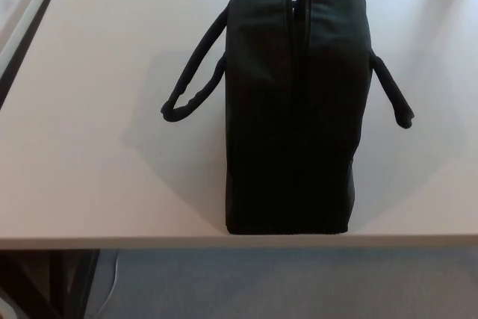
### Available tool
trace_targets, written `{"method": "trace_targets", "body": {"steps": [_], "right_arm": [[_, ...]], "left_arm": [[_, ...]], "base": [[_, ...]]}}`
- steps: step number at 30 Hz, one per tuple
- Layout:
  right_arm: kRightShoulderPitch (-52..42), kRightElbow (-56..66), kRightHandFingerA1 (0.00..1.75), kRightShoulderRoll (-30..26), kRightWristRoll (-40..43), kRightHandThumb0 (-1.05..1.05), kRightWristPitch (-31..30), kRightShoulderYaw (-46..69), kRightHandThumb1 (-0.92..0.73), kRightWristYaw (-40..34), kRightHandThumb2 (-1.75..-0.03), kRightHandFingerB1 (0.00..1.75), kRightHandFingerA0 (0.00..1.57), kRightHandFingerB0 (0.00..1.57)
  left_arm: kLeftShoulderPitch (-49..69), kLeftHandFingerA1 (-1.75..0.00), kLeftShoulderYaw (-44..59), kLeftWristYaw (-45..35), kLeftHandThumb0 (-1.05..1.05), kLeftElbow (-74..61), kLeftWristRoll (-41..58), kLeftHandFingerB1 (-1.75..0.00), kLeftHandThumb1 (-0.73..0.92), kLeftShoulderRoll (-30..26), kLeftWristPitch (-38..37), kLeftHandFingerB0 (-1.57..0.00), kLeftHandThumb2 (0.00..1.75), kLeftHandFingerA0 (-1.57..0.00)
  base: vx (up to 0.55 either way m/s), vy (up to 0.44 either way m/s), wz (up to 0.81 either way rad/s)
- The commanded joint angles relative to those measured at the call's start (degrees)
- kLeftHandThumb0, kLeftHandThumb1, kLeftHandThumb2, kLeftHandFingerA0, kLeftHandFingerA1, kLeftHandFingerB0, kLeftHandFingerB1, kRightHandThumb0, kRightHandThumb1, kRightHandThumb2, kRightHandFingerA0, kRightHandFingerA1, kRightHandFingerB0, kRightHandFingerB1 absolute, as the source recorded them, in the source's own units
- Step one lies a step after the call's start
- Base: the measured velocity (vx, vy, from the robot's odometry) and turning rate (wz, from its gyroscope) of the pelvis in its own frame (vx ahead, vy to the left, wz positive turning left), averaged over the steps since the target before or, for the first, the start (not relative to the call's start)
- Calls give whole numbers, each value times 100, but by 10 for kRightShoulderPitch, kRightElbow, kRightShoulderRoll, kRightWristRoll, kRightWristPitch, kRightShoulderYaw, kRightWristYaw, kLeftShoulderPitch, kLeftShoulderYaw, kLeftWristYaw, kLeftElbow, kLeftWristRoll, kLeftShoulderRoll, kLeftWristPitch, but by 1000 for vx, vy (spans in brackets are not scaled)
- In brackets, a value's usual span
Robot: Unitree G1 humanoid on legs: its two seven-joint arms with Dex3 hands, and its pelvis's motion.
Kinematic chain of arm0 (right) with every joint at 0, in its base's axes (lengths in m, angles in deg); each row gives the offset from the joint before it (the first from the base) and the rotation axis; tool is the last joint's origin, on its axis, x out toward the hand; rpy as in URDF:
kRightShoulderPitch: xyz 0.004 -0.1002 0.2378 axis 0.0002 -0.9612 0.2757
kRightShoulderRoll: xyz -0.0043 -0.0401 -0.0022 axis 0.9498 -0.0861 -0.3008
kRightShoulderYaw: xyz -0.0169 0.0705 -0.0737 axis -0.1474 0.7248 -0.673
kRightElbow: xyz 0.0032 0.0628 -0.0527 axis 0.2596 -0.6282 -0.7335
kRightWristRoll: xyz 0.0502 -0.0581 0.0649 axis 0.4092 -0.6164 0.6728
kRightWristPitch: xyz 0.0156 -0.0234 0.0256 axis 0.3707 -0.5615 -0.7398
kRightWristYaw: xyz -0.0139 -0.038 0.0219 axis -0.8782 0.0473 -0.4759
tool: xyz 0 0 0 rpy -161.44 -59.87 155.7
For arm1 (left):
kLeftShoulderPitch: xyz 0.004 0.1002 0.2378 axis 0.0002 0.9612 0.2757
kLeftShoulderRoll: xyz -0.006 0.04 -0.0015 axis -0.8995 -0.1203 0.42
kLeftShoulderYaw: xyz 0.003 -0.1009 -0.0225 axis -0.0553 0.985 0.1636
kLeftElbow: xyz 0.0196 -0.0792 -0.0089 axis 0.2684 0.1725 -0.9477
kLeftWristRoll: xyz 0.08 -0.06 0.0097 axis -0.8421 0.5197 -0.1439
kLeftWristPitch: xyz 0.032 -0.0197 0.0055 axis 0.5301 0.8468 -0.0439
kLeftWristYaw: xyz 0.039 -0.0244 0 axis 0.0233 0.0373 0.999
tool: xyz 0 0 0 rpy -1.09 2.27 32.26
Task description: A lunch bag is kept on the middle of the desk and the robot uses both its hands to grab the opening of the bag from the left and right and moves its hands away from each other to spread the bag open
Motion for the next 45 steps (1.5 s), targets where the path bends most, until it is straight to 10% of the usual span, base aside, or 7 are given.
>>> {"method": "trace_targets", "body": {"steps": [1,15,35,36,42,43,45], "right_arm": [[-75,104,38,-80,-107,-38,247,-20,-62,-119,-60,32,55,35],[-118,235,32,-102,-275,-52,263,16,-61,-381,-58,30,31,27],[97,385,42,-241,-134,-55,256,325,-49,-235,-76,39,24,16],[123,370,42,-257,-134,-54,256,325,-48,-230,-75,39,24,16],[280,272,45,-325,-157,-56,225,283,-48,-209,-76,40,29,18],[323,242,36,-341,-154,-47,228,262,-56,-194,-57,30,40,26],[368,200,36,-358,-150,-45,242,239,-56,-181,-57,30,41,27]], "left_arm": [[97,-40,40,-81,-19,-120,82,-31,58,-79,-319,-27,59,-57],[93,-56,83,-55,-7,-134,146,-45,43,-29,-369,-2,88,-32],[-198,-57,286,-11,-3,-226,136,-47,40,-141,-391,-11,87,-34],[-230,-147,290,-10,-7,-218,128,-31,56,-148,-394,-26,57,-57],[-393,-47,281,-16,-30,-180,92,-34,60,-194,-358,-30,63,-76],[-422,-144,270,-10,-26,-181,58,-39,53,-198,-318,-42,63,-86],[-454,-134,253,-15,-21,-172,35,-39,52,-202,-295,-44,61,-101]], "base": [[0,0,0],[0,0,0],[0,0,0],[0,0,0],[0,0,0],[0,0,0],[0,0,0]]}}
